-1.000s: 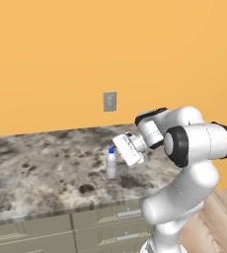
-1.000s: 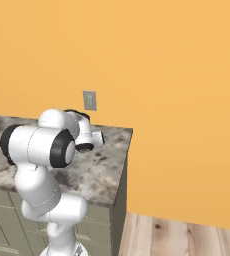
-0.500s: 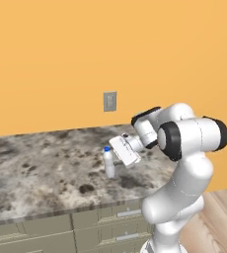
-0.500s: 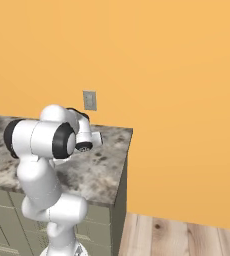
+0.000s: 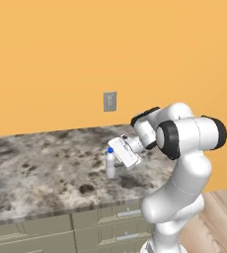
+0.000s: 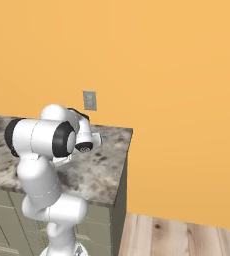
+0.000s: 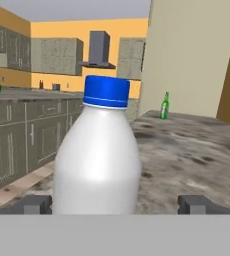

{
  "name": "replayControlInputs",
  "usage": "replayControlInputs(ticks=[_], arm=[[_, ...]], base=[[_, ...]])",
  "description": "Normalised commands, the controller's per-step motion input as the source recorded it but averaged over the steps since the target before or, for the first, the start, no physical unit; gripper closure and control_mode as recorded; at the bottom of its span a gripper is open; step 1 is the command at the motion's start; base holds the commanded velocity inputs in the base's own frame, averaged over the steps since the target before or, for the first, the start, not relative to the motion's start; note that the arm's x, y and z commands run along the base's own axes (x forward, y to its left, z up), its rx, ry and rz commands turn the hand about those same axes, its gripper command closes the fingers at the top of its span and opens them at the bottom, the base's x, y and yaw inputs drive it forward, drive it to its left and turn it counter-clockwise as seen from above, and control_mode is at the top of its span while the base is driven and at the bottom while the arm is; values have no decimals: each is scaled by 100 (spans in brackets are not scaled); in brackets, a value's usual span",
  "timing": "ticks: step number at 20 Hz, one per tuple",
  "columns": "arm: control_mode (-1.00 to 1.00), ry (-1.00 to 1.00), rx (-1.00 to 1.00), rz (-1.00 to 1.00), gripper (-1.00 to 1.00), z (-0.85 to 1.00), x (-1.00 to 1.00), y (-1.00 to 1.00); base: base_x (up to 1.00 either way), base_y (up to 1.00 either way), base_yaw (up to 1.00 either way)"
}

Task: Place the drinks on the dining counter in a tight cluster.

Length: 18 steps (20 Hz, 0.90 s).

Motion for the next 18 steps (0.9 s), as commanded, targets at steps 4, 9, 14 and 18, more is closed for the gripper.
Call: replayControlInputs(ticks=[4, 9, 14, 18], arm=[[-100, 1, 7, 2, -100, 0, -1, 6], [-100, 3, 7, 1, -100, 0, -9, 9], [-100, 4, 4, 1, -100, 0, -9, 9], [-100, 5, 0, 0, 100, 0, 0, 10]], base=[[0, 0, 0], [0, 0, 0], [0, 0, 0], [0, 0, 0]])
